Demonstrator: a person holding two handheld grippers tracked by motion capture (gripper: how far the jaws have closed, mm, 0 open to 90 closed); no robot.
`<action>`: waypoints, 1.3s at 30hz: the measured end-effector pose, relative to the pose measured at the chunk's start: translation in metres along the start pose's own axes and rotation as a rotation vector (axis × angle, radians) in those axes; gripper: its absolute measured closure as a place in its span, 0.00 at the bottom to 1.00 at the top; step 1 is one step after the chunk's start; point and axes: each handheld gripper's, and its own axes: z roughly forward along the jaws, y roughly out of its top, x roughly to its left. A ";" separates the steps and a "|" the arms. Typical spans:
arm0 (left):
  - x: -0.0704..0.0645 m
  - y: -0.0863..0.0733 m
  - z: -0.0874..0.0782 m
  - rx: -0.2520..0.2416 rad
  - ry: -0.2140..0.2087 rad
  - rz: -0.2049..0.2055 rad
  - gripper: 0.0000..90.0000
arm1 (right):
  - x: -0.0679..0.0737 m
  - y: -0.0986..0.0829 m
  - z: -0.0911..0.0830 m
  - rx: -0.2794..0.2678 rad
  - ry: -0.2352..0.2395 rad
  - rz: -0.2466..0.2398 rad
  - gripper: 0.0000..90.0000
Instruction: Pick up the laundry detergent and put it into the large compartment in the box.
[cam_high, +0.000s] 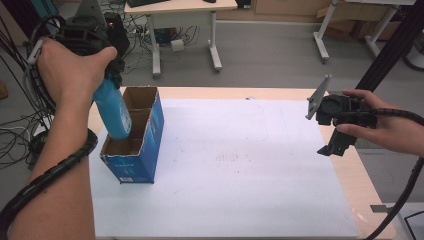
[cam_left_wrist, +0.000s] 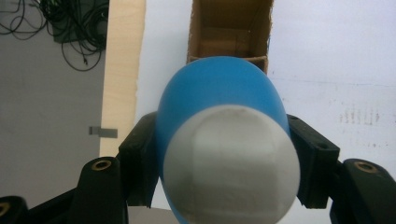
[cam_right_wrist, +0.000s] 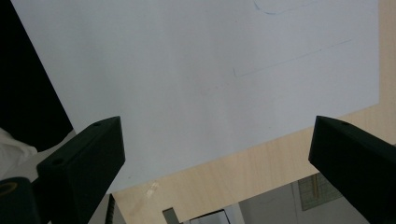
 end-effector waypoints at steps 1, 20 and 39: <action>0.000 0.000 0.000 0.000 0.000 0.000 0.41 | 0.000 0.000 0.000 0.000 0.000 0.000 0.04; -0.004 -0.008 0.044 0.024 -0.016 0.031 0.41 | 0.011 -0.009 -0.005 -0.012 -0.007 0.006 0.04; -0.008 -0.014 0.086 0.057 -0.021 0.043 0.41 | 0.017 -0.013 -0.004 -0.004 -0.007 0.008 0.04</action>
